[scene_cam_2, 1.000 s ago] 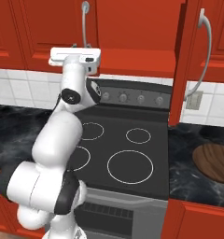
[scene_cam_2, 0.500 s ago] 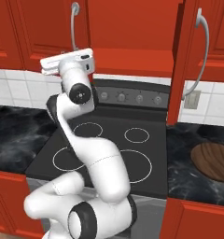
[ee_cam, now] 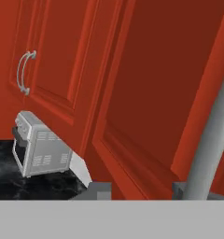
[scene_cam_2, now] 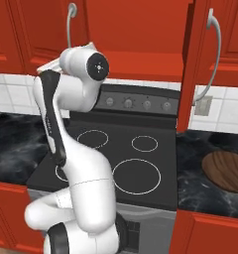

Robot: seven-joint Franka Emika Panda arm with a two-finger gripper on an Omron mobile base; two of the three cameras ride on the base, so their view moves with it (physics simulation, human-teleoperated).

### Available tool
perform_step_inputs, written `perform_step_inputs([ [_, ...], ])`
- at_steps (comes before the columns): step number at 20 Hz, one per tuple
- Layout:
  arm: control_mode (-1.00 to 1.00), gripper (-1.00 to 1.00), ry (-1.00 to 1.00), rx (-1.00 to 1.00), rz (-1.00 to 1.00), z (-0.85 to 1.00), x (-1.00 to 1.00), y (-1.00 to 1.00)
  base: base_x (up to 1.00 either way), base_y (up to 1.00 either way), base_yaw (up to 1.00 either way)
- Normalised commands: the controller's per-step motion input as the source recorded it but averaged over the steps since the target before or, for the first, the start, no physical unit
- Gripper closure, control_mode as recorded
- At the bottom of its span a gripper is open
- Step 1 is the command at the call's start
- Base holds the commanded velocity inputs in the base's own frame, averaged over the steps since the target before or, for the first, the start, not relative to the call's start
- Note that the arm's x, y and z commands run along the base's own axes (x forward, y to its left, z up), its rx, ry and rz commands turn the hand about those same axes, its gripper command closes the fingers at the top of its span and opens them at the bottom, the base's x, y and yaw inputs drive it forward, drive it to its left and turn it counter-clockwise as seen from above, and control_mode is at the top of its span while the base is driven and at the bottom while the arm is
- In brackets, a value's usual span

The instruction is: Open the cabinet. Pick the bowls from the counter and place them in the cabinet. Then close the cabinet.

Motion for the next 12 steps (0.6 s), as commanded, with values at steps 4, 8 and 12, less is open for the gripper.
perform_step_inputs([
  [4, -1.00, 1.00, 0.00, -0.13, -0.06, -0.02, -1.00, 1.00, 0.00, 0.00, 0.00],
  [8, -1.00, 1.00, -0.09, 0.00, -0.07, -0.31, -1.00, 1.00, 0.00, 0.00, 0.00],
  [12, -1.00, 1.00, -0.05, 0.00, -0.11, -0.41, -0.92, 1.00, 0.00, 0.00, 0.00],
])
